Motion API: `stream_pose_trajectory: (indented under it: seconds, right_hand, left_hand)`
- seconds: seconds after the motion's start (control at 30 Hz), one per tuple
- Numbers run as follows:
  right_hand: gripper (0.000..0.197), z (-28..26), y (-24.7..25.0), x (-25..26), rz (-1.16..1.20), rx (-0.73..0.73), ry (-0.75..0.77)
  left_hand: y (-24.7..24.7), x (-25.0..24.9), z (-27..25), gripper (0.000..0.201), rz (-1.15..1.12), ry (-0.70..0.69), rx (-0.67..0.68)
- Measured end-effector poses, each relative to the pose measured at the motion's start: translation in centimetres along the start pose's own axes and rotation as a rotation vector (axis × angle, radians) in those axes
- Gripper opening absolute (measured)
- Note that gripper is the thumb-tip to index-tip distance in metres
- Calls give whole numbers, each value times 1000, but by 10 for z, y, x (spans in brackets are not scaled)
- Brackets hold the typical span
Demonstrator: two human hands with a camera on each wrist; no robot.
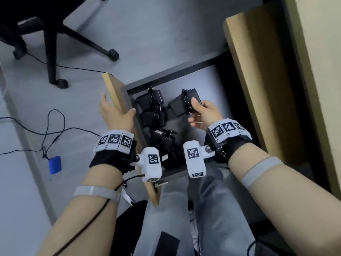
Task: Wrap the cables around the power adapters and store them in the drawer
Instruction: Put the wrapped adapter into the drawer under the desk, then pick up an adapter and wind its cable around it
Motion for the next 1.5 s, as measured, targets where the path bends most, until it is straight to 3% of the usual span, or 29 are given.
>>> stream_pose_trajectory:
  seconds: [0.17, 0.47, 0.6, 0.7, 0.77, 0.97, 1.03, 1.13, 1.23, 1.37, 1.5]
  right_hand:
    - [29, 44, -11, -4, 89, -33, -79]
    - [25, 86, -25, -19, -58, -37, -180]
    - [24, 75, -27, -12, -148, -23, -111]
    - [47, 61, -22, -11, -145, 8, -114]
    - [50, 46, -17, -9, -122, 21, -117]
    - [19, -15, 8, 9, -8, 55, -100]
    - [7, -41, 22, 21, 39, 87, -56]
    - [12, -85, 48, 42, 112, 141, 40]
    - [13, -139, 99, 61, 186, 164, 175]
    - [13, -200, 193, 66, 321, 82, 304]
    - [17, -247, 292, 54, 314, -100, 419]
  left_hand:
    - [-18, 26, 5, 73, -62, 41, 124]
    - [-21, 30, 5, 73, -36, 29, 134]
    - [-21, 28, 3, 74, -37, 37, 120]
    - [-21, 25, 3, 74, -43, 58, 123]
    - [-20, 20, 0, 76, -30, 86, 138]
    - [-12, -35, -28, 89, 25, 35, 57]
    - [-28, -71, -52, 77, -85, -30, 151]
    - [-60, -127, -98, 49, -303, -63, 405]
    - [-94, -190, -158, 35, -356, -157, 650]
    - [-140, -258, -238, 19, -375, -278, 823]
    - [-197, -293, -317, 22, -323, -346, 954]
Point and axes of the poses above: each hand's wrist, its own z-axis towards the middle knuckle, its own y-axis out of the back of the hand, x = y × z, the point moved 8 cm from there along z, towards the middle knuckle, and after that the axes turned 7 degrees about -y, right-handed, at the moved point
